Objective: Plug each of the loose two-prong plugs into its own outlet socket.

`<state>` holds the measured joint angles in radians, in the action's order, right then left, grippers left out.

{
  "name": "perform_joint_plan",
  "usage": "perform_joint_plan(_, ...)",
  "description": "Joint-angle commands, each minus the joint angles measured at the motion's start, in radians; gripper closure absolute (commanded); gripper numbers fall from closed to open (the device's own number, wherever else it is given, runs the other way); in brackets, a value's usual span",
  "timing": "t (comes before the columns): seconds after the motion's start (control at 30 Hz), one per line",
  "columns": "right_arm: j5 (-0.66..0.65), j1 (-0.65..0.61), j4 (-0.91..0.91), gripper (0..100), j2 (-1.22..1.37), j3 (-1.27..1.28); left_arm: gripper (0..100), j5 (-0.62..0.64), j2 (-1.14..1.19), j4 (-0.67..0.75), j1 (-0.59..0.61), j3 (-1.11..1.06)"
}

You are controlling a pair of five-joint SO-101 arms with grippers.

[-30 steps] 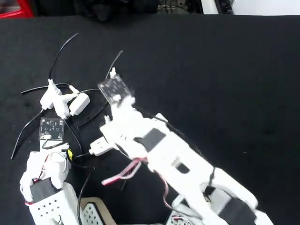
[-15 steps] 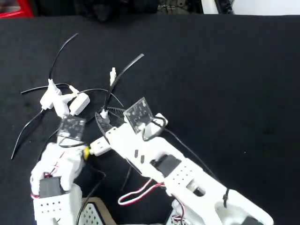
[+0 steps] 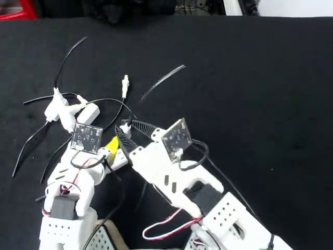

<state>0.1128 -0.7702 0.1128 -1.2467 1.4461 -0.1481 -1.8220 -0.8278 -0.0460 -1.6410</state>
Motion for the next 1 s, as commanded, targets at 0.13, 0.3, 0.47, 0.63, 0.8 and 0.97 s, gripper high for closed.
perform_joint_plan(0.13, 0.008, 0.028, 0.005, 98.7, -0.033, -0.002, 78, 0.021, -0.005, 0.046, -0.139, 0.061)
perform_joint_plan(0.3, 0.081, 0.029, 0.009, 98.7, -0.033, 0.015, 78, 0.109, -0.005, 0.044, -0.143, 0.143)
perform_joint_plan(0.47, 0.086, 0.029, 0.015, 98.7, -0.033, 0.018, 78, 0.132, -0.005, 0.043, -0.145, 0.2)
perform_joint_plan(0.63, 0.086, 0.029, 0.12, 98.7, -0.033, -0.031, 78, 0.158, -0.005, 0.049, -0.11, 0.205)
perform_joint_plan(0.8, 0.087, 0.029, 0.204, 98.7, -0.031, -0.077, 78, 0.161, -0.005, 0.051, -0.082, 0.214)
perform_joint_plan(0.97, 0.081, 0.029, 0.213, 98.7, -0.031, -0.088, 78, 0.161, -0.005, 0.043, -0.082, 0.211)
